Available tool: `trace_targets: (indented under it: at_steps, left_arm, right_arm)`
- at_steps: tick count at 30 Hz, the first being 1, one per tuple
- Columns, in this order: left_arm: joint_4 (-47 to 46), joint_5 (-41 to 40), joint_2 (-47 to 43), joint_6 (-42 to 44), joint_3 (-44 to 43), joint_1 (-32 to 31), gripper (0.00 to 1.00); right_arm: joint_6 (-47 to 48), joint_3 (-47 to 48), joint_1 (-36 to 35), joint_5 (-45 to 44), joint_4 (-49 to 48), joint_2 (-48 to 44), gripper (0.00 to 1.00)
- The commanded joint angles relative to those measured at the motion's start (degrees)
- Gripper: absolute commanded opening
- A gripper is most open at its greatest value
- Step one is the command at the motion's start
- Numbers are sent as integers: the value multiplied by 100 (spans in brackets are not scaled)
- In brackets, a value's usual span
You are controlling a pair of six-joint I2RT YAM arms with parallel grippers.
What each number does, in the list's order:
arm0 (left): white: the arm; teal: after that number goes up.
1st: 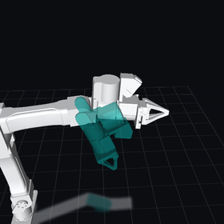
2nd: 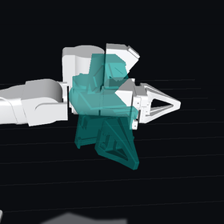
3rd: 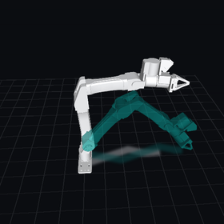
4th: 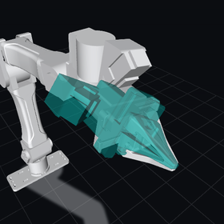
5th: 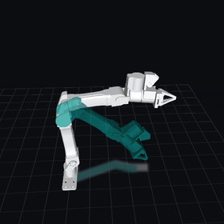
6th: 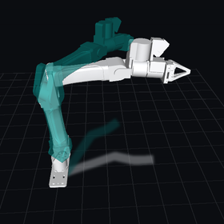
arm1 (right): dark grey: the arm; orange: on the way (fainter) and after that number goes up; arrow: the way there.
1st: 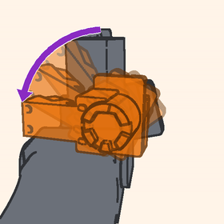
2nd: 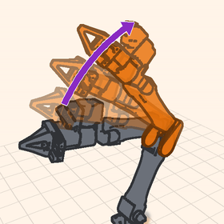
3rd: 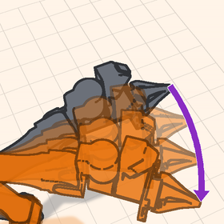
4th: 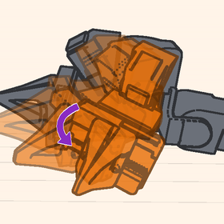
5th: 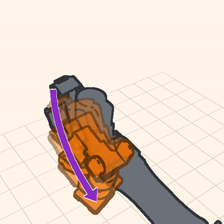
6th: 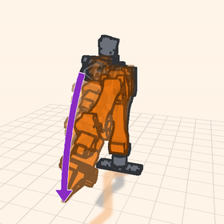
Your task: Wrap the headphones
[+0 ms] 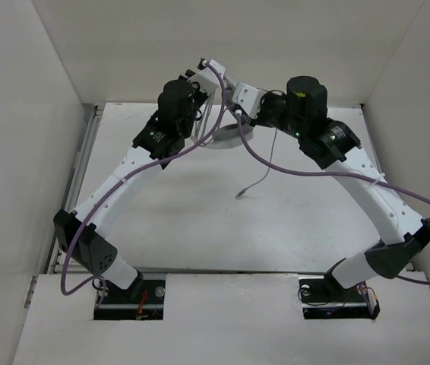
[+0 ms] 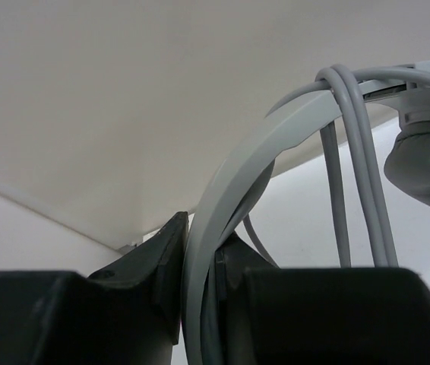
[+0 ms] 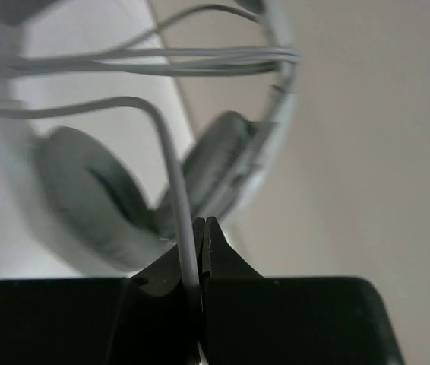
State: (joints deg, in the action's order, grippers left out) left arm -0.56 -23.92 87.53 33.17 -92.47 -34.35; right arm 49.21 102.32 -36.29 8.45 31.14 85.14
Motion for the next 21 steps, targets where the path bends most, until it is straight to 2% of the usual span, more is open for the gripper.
trace_targets:
  at_steps: [1,7,16,21]
  left_arm:
    - [-227,265,-438,-284,-122,-85,1]
    - [740,976,-368,-635,-377,-278,1]
    - [1549,1996,-341,-1084,-790,-454,0]
    - [1883,2514,-385,-1330,-957,-445,0]
  right_arm:
    - [1221,-115,170,-1546,-1396,-24,0]
    - [1591,-546,399,-1891,-3059,116,2]
    - [1460,-652,812,-1575,-3816,626,6]
    - [767,-679,1137,-1092,-3914,670,8]
